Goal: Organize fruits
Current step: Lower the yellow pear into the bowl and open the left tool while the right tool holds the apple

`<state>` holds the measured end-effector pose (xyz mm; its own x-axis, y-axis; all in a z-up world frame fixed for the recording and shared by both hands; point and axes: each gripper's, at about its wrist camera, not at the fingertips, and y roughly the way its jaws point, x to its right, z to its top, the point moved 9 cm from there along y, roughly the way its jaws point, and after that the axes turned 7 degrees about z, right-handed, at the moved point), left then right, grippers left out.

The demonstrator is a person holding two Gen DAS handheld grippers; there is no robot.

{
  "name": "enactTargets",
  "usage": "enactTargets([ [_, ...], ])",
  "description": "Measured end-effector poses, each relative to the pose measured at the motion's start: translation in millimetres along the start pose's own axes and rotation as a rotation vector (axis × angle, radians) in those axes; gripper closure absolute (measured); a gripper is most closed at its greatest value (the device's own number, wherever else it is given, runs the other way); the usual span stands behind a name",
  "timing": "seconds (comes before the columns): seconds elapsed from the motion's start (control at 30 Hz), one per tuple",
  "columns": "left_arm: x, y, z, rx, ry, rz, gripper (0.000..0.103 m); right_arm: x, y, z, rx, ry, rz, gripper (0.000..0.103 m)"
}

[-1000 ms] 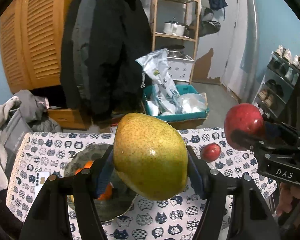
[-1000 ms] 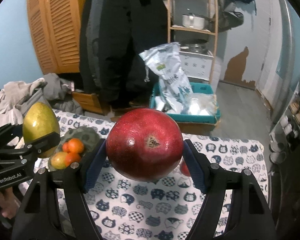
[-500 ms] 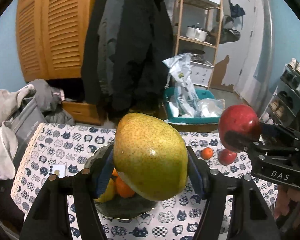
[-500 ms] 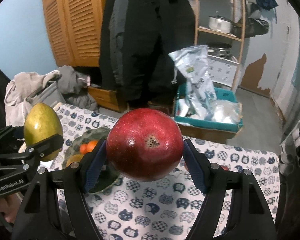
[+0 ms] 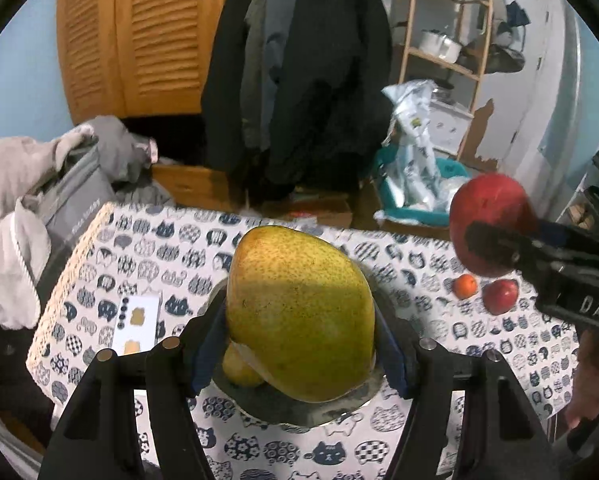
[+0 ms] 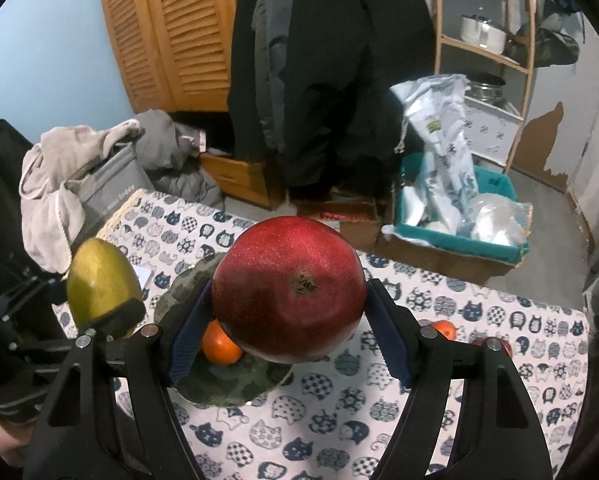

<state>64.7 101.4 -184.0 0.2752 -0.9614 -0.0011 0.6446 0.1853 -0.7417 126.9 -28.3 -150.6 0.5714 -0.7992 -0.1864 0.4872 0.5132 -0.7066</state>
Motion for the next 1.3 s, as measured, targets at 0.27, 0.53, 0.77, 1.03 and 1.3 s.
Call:
enactTargets([
  [0.27, -14, 43, -31, -0.114, -0.018, -0.006, 0.034, -8, 42, -10, -0.068, 0.014, 0.016, 0.027],
  [0.53, -14, 80, -64, -0.238, -0.024, 0.004, 0.034, -8, 81, -32, -0.151, 0.021, 0.015, 0.027],
  [0.77, -14, 99, -85, -0.301, -0.014, 0.005, 0.034, -3, 109, -52, -0.218, 0.024, 0.007, 0.027],
  [1.03, -8, 106, -93, -0.332, 0.003, 0.006, 0.034, 1, 123, -68, -0.262, 0.027, 0.004, 0.027],
  [1.3, 0, 101, -93, -0.321, 0.024, -0.001, 0.034, 4, 126, -73, -0.273, 0.040, 0.002, 0.027],
])
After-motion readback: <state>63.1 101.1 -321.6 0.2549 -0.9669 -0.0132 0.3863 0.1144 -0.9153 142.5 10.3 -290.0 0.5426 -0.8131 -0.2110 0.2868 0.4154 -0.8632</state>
